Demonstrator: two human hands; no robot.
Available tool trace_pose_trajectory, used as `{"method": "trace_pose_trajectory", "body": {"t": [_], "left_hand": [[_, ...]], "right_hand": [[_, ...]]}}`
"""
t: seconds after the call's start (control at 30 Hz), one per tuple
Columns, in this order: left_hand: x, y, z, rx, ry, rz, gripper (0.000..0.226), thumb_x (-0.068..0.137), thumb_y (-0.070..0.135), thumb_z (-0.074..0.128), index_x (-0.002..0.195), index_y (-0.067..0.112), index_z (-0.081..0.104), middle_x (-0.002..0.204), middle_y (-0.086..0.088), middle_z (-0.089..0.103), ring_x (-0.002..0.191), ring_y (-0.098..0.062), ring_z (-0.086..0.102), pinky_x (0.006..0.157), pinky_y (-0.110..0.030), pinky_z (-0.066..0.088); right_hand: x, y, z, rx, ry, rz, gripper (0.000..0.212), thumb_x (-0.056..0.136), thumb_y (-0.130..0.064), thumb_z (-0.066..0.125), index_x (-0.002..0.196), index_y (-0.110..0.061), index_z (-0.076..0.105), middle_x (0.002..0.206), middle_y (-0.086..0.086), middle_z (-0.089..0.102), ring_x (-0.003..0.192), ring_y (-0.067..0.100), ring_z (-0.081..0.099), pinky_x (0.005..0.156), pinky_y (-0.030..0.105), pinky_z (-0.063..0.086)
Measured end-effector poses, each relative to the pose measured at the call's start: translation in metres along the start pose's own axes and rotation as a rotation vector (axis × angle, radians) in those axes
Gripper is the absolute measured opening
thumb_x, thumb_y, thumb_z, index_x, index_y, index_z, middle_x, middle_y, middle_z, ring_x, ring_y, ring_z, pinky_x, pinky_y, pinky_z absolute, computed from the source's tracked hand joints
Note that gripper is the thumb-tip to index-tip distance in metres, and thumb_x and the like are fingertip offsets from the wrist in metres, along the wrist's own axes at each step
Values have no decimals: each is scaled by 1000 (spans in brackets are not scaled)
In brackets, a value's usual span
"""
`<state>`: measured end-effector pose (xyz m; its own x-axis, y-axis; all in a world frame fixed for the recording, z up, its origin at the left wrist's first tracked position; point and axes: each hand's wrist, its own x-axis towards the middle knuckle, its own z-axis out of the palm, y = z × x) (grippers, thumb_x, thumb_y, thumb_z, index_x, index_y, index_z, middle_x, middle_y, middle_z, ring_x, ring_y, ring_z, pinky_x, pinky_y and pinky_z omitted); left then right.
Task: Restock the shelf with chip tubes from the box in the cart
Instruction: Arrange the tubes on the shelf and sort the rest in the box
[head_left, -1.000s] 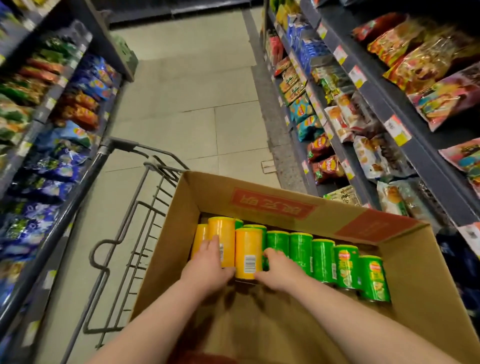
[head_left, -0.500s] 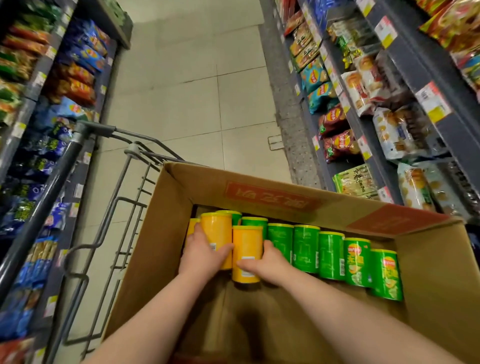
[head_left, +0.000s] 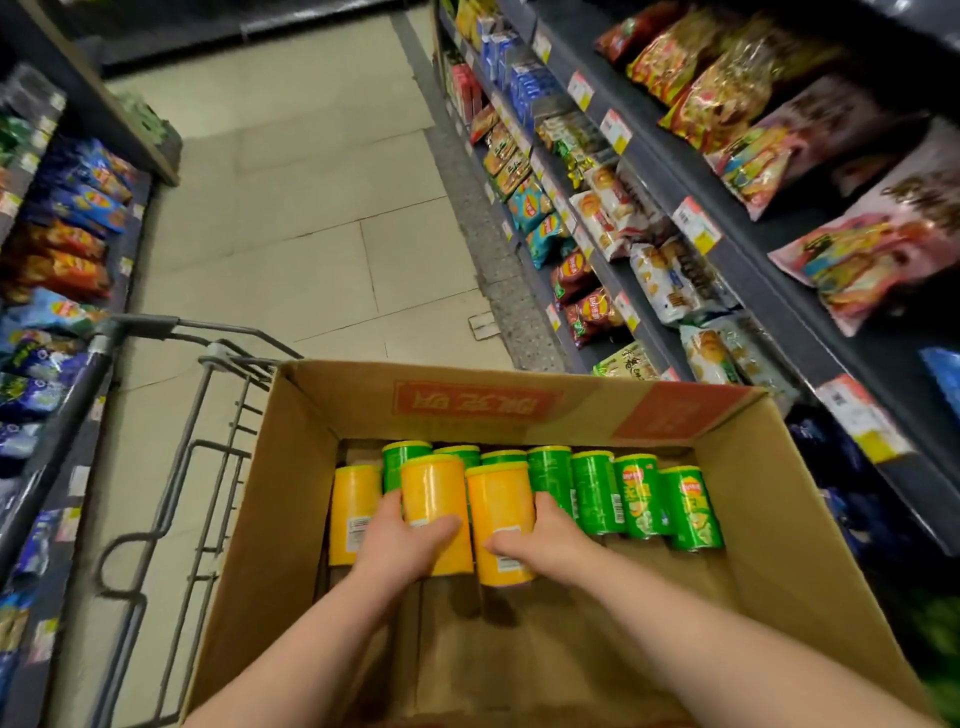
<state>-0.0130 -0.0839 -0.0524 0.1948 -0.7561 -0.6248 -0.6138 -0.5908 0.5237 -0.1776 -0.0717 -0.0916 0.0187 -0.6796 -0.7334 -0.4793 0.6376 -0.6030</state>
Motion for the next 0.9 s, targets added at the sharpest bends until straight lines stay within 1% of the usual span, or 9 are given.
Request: {"method": "trace_pose_trajectory", "body": {"t": [0.07,0.23,0.37,0.47,0.57,0.63,0.77,0.83,0.9], "left_hand": [[-8,4,1,-20,-17,43,80,74,43,74,139,11,40,133,-12,53,116,-29,54,95,-31,42],[-34,5,-6,-83,-69,189,71,80,34,73,139,15,40,130,-10,55,114,-28,54,93,-33,42],[-61,-6,-15,-201,-129,290,54,81,29,72,128,16,49,106,0,63,94,-19,61,77,-28,46],[-87,-13,-21,-314,-213,354,58,70,37,75,121,21,51,97,5,65,87,-13,63,71,-27,48],[-108,-18,-22,-325,-275,413,60,62,43,71,116,26,50,97,5,64,88,-14,63,73,-29,47],[-122,-22,-18,-337,-325,449,60,59,43,69,113,26,49,96,6,63,87,-12,62,71,-28,46],[-151,-27,-7,-352,-420,513,45,71,38,73,109,25,53,95,4,64,85,-13,62,73,-29,48],[-164,-27,-2,-347,-455,535,46,71,38,74,110,24,53,96,5,64,86,-13,61,73,-29,46],[-175,-29,6,-320,-495,550,60,61,46,67,115,25,53,102,1,65,91,-17,62,78,-31,46]], "right_hand": [[-19,1,-4,58,58,-3,72,78,-35,75,134,-12,35,132,8,51,108,20,53,88,26,42],[-70,1,-5,196,216,-49,72,79,-32,74,137,-14,35,122,5,53,101,16,51,89,28,44],[-110,2,8,277,288,-95,69,76,-33,75,133,-14,40,113,-1,55,102,15,56,86,28,46],[-145,4,22,341,376,-113,84,56,-46,73,130,-18,43,115,1,60,103,16,60,95,37,49],[-176,12,32,383,442,-100,77,69,-43,76,133,-19,41,120,2,58,107,18,59,97,38,48],[-197,20,37,403,491,-87,67,79,-35,73,134,-19,38,120,1,56,107,18,57,93,34,47],[-238,38,43,423,589,-69,64,82,-35,70,133,-21,36,117,-1,54,106,17,56,90,32,47],[-254,46,46,447,635,-65,56,83,-34,69,128,-23,37,109,-5,55,100,14,57,81,26,48],[-269,56,50,505,674,-59,45,84,-32,69,117,-27,38,98,-10,54,89,7,57,66,19,46]]}}
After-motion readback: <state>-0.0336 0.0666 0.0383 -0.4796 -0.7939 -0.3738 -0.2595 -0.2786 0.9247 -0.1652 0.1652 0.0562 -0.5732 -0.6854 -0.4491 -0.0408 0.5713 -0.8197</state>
